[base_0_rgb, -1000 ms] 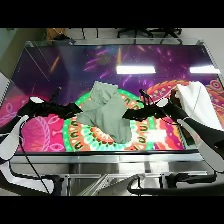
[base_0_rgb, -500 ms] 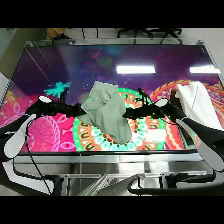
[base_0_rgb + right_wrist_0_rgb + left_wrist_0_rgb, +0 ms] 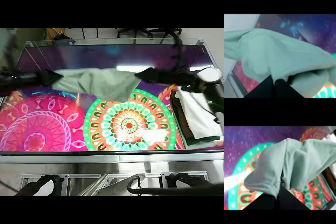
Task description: Fold the shirts.
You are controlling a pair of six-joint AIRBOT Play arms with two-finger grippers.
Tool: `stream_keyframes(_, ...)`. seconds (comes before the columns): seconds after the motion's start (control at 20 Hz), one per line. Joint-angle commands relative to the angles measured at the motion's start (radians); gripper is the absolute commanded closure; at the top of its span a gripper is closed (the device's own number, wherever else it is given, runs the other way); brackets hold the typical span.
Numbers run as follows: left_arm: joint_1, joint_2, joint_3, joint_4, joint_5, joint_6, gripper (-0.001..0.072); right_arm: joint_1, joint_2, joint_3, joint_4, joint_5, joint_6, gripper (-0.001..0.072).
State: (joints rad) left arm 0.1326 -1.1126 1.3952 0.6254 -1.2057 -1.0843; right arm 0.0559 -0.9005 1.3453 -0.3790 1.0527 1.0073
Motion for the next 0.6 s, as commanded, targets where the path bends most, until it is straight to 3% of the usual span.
stream_keyframes(0.0, 0.008, 0.223, 0.183, 0.041, -0.013, -0.027, 0.0696, -0.024, 0.161, 0.162, 0.017, 0.005, -0.070, 0.0696)
stream_keyframes(0.15, 0.008, 0.353, 0.252, 0.232, -0.031, -0.129, 0.0695, -0.024, 0.294, 0.180, -0.109, -0.092, -0.069, 0.0696)
stream_keyframes(0.25, 0.008, 0.413, 0.203, 0.272, -0.072, -0.140, 0.0695, -0.024, 0.322, 0.175, -0.237, -0.075, 0.031, 0.0696)
stream_keyframes(0.4, 0.007, 0.473, -0.042, 0.271, -0.085, -0.159, 0.0696, -0.023, 0.286, 0.073, -0.386, 0.018, 0.213, 0.0696)
stream_keyframes(0.55, 0.005, 0.476, -0.398, 0.261, -0.039, -0.154, 0.0695, -0.023, 0.219, -0.154, -0.400, 0.043, 0.288, 0.0696)
